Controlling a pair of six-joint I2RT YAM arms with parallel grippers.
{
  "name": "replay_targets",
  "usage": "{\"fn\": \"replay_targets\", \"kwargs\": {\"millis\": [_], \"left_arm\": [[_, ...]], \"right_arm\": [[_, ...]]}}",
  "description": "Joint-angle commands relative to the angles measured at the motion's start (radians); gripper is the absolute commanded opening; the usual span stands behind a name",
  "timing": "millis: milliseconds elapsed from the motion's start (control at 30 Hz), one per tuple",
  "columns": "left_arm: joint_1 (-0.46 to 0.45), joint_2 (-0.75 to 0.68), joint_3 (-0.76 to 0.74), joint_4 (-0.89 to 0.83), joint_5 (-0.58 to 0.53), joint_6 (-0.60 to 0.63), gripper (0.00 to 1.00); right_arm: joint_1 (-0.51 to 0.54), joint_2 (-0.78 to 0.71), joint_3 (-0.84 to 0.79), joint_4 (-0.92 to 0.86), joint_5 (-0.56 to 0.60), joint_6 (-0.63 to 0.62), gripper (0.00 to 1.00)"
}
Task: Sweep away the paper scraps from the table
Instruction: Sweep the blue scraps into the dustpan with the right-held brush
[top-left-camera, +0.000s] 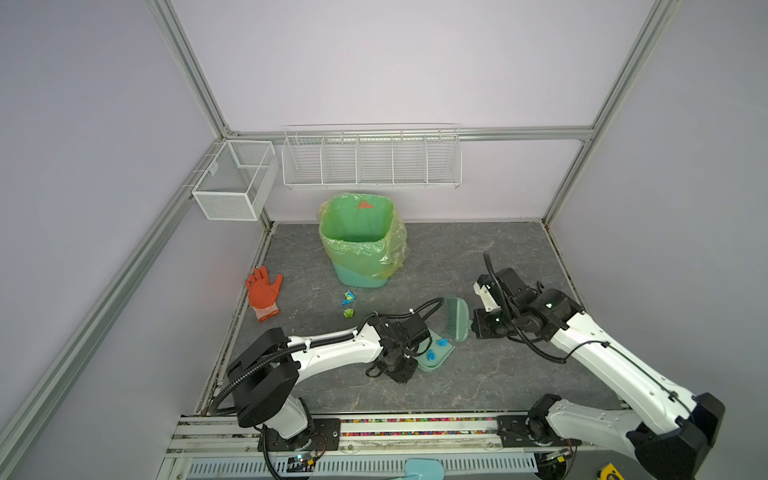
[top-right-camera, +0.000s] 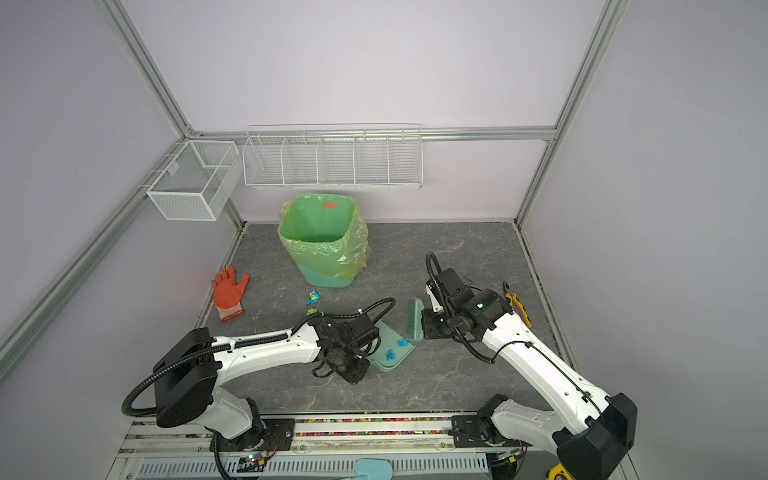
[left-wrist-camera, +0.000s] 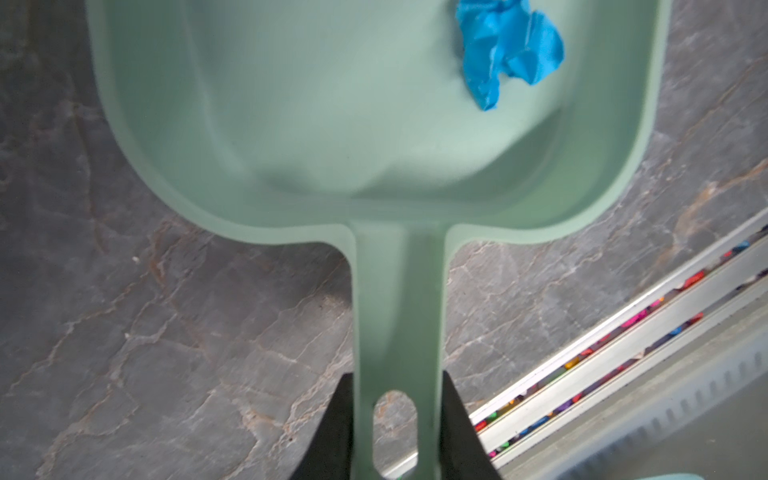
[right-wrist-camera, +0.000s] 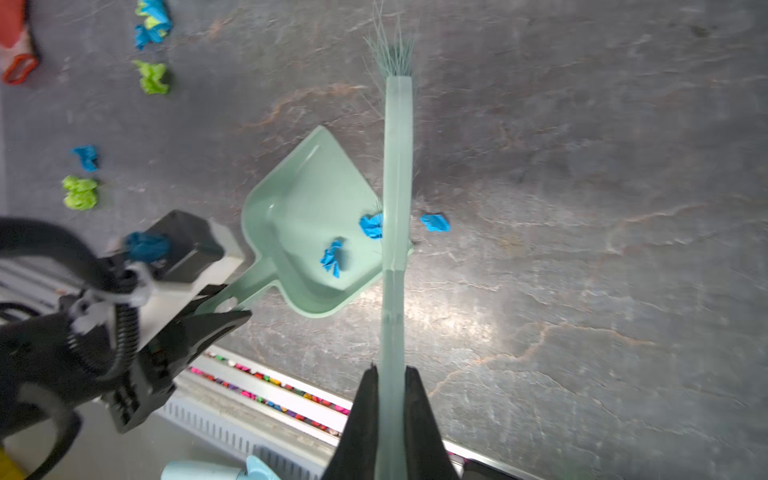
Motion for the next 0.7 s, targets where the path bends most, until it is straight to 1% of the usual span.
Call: {"fn": "replay_targets", "kwargs": {"millis": [0, 100, 167, 233, 300, 433, 467, 533, 600, 667], "left_arm": [[0.003, 0.011, 0.02, -0.021, 0.01, 0.016, 0.0], [0.002, 0.012, 0.019, -0.023, 0.01, 0.017, 0.0], [0.002, 0.01, 0.019, -0.021, 0.01, 0.017, 0.0], [0.002, 0.011, 0.019, -0.016, 0.011, 0.019, 0.0], [0.002, 0.015, 0.021, -0.015, 0.016, 0.024, 0.0], [0.002, 0.026, 0.029, -0.021, 0.007, 0.035, 0.0], [0.002, 0.028, 0.03, -0.021, 0.005, 0.034, 0.0], [0.002, 0.028, 0.03, -0.015, 0.004, 0.027, 0.0], [0.002, 0.026, 0.03, -0.01, 0.005, 0.025, 0.0], [0.002, 0.024, 0.03, -0.009, 0.001, 0.025, 0.0]], "right_arm": [[-0.02, -0.003, 0.004, -0.074, 0.111, 0.05, 0.07], [-0.024, 0.025, 0.001, -0.11, 0.147, 0.055, 0.07], [-0.022, 0.051, 0.0, -0.111, 0.144, 0.048, 0.07], [-0.013, 0.092, 0.002, -0.078, 0.087, 0.05, 0.07], [0.022, 0.135, 0.009, -0.009, 0.005, 0.05, 0.07], [0.134, 0.207, 0.073, 0.062, -0.039, -0.001, 0.07], [0.153, 0.213, 0.082, 0.104, -0.045, -0.013, 0.07], [0.188, 0.223, 0.097, 0.122, -0.042, -0.019, 0.07], [0.199, 0.224, 0.104, 0.117, -0.04, -0.016, 0.07], [0.198, 0.215, 0.105, 0.087, 0.0, 0.007, 0.07]]}}
